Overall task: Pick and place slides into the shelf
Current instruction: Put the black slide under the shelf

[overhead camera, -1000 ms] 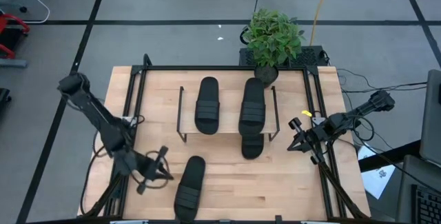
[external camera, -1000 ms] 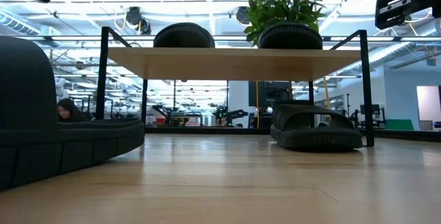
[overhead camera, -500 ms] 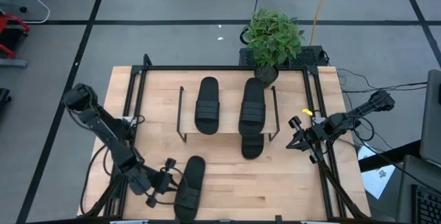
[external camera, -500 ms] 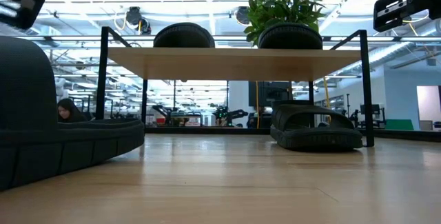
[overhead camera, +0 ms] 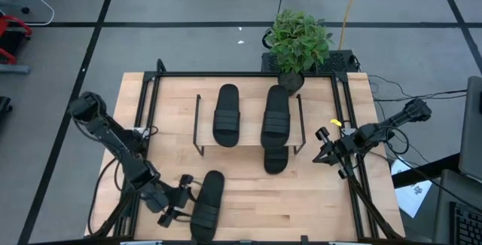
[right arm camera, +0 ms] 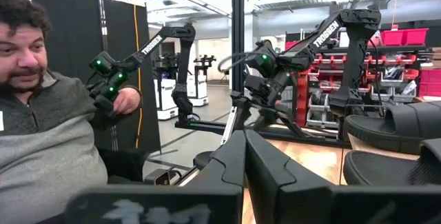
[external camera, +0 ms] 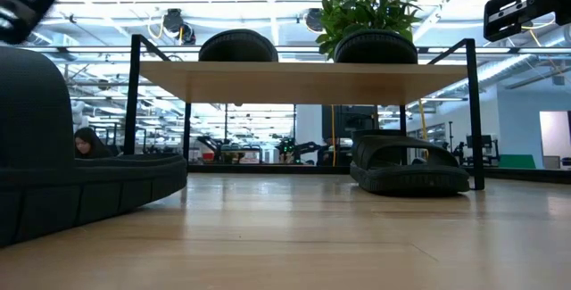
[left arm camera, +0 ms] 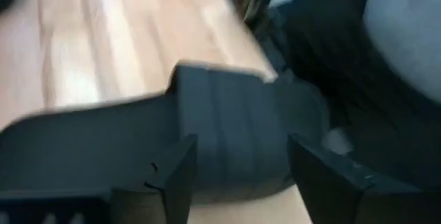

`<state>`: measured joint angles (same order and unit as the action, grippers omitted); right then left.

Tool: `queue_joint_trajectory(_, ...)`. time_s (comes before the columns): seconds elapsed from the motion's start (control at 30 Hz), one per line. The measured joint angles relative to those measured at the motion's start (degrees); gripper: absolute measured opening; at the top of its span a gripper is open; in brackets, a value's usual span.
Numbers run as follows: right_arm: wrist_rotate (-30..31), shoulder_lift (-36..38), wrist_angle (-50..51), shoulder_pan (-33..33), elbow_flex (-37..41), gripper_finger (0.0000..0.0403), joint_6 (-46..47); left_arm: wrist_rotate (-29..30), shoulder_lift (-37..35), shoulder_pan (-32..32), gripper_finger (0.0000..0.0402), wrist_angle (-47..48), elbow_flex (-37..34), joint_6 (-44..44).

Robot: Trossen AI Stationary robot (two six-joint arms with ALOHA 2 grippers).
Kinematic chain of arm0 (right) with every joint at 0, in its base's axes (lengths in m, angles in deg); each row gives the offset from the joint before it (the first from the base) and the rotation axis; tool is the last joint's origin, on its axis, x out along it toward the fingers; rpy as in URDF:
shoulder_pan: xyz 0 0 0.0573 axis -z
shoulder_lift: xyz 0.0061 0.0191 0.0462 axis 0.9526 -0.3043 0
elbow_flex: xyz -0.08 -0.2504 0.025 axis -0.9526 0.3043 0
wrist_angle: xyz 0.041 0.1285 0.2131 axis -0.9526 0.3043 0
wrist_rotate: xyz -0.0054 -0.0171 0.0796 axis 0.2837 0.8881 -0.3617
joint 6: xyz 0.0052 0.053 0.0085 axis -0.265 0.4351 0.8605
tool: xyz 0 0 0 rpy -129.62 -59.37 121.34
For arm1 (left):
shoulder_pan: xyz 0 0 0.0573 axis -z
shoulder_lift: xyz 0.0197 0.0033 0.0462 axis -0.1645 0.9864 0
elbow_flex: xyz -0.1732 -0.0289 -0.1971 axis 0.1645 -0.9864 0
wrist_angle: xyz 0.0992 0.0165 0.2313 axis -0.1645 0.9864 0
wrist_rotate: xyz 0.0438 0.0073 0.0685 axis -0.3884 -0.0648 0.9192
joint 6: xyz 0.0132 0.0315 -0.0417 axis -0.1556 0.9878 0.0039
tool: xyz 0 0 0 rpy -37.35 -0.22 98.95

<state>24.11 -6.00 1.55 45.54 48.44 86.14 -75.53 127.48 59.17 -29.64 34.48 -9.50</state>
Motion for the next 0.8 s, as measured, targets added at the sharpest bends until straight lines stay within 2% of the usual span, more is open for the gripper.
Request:
queue_joint_trajectory(0.2, 0.0, 0.0, 0.0, 0.0, 0.0, 0.0000, 0.0, -9.0, -0.3, -6.6, 0.0269, 3.2, 0.0, -2.4)
queue_joint_trajectory(0.4, 0.0, 0.0, 0.0, 0.0, 0.0, 0.0000, 0.0, -15.4, -0.3, -8.3, 0.0278, 2.5, 0.0, -0.3)
queue_joint_trajectory(0.8, 0.0, 0.0, 0.1, 0.0, 0.0, 0.0000, -0.3, -14.4, 1.5, -10.5, 0.0278, 0.3, 0.0, 4.0)
